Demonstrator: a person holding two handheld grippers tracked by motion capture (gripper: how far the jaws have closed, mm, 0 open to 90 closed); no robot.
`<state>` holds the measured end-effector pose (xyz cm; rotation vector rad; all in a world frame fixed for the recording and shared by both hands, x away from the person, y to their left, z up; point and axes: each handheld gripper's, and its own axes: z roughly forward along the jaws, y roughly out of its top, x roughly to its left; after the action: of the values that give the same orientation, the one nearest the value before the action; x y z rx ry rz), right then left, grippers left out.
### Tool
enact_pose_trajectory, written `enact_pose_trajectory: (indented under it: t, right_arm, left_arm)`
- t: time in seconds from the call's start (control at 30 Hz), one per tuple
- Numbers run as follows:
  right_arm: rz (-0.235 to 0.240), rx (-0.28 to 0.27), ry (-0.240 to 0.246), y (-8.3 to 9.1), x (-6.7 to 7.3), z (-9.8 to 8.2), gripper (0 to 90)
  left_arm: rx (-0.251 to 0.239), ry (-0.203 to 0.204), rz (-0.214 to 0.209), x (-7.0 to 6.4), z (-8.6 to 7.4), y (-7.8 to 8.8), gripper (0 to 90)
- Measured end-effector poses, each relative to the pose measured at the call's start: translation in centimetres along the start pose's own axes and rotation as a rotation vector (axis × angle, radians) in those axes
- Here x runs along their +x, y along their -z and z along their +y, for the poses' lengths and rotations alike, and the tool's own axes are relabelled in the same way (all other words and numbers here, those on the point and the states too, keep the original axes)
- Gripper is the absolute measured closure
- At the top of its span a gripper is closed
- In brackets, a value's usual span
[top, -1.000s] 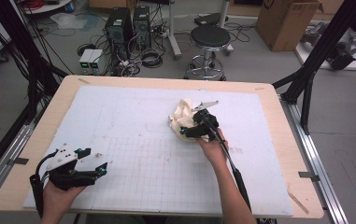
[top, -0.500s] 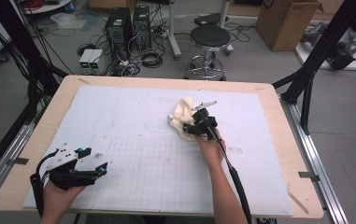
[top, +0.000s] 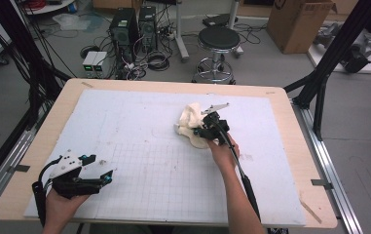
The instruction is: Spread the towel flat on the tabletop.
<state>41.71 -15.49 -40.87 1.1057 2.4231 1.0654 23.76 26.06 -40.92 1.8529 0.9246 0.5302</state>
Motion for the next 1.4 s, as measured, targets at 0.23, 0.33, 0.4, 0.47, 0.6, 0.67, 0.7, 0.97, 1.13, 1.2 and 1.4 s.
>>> enact_pose_trajectory:
  t: [0.23,0.33,0.4,0.47,0.6,0.67,0.7,0.97,1.13,1.2,1.4]
  right_arm:
    - [0.039,-0.045,0.004,1.7,0.8,0.5,76.8]
    - [0.068,-0.052,0.030,2.4,1.9,0.8,76.7]
    - [0.080,-0.052,0.050,2.8,2.6,1.0,76.7]
    - [0.098,-0.055,0.065,3.2,3.3,1.2,76.7]
    - [0.147,-0.060,0.092,3.8,5.0,1.4,76.7]
    - [0.174,-0.069,0.100,4.1,6.0,1.4,76.7]
    - [0.188,-0.072,0.098,4.2,6.4,1.4,76.7]
    - [0.285,-0.064,0.121,3.1,10.8,0.9,75.5]
    - [0.300,0.016,0.155,0.0,12.6,-0.3,73.4]
    - [0.300,0.051,0.161,-1.0,12.9,-0.7,72.4]
    - [0.307,0.035,0.147,-1.3,12.7,-1.1,54.0]
  left_arm:
    - [-0.002,-0.002,0.003,0.0,0.0,0.1,16.8]
    - [-0.005,0.003,0.005,0.1,0.0,0.2,16.8]
    - [-0.007,0.005,0.007,0.1,0.0,0.2,16.8]
    - [-0.008,0.000,0.005,0.0,0.0,0.2,16.8]
    - [-0.010,0.001,0.005,-0.1,0.0,0.2,16.8]
    - [-0.011,-0.004,0.003,-0.2,0.0,0.2,16.8]
    - [-0.011,-0.004,0.003,-0.2,0.0,0.2,16.8]
    - [-0.029,-0.015,0.012,-0.4,0.1,0.4,16.8]
    - [-0.035,-0.016,0.003,-0.5,0.3,0.5,17.0]
    - [-0.038,-0.015,0.003,-0.5,0.4,0.6,17.3]
    - [-0.031,-0.025,-0.012,-0.7,0.6,0.3,20.7]
